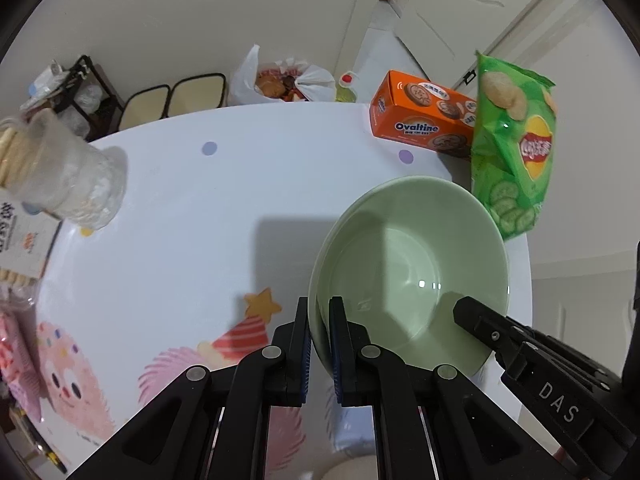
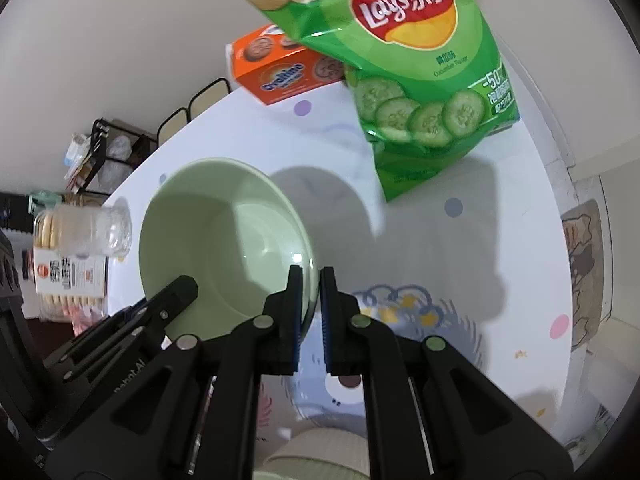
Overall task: Organize plates and bowls
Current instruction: 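Carry the small pale green bowl with both grippers to the bowl stack, then lower the small bowl into the stacked bowls and open both grippers, then close both grippers on the rim of the three-bowl stack, then lift the bowl stack with both grippers and carry it over the steel bowls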
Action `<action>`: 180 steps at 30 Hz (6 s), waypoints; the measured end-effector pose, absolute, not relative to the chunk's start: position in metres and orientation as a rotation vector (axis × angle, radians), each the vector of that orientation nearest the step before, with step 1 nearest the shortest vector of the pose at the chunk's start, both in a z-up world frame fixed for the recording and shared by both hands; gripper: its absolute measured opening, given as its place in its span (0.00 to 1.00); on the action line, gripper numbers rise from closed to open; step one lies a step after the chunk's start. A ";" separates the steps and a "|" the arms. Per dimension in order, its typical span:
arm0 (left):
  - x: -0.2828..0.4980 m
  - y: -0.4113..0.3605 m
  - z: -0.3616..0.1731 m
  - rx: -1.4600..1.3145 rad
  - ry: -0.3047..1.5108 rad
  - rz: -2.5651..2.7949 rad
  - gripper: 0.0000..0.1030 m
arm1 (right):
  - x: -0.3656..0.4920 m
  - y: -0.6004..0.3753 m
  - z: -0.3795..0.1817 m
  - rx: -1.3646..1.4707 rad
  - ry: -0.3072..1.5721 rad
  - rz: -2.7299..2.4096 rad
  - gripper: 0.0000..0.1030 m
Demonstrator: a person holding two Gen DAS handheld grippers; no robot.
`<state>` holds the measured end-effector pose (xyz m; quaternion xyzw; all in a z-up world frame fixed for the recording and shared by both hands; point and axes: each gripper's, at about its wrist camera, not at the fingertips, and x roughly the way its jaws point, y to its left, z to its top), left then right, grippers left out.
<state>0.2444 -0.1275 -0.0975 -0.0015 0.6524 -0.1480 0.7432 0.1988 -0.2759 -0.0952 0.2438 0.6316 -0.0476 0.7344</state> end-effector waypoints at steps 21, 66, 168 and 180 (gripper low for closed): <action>0.150 -0.100 -0.035 -0.034 1.340 -0.248 0.08 | 0.121 -0.252 -0.040 0.463 1.341 0.010 0.10; 0.024 -0.086 -0.050 -0.049 1.409 -0.197 0.09 | 0.015 -0.225 -0.048 0.264 1.465 0.130 0.12; 0.032 -0.059 -0.125 -0.475 1.540 -0.207 0.29 | 0.029 -0.250 -0.131 0.539 1.612 0.219 0.34; 0.032 -0.055 -0.123 -0.459 1.540 -0.229 0.18 | 0.027 -0.255 -0.130 0.559 1.610 0.215 0.29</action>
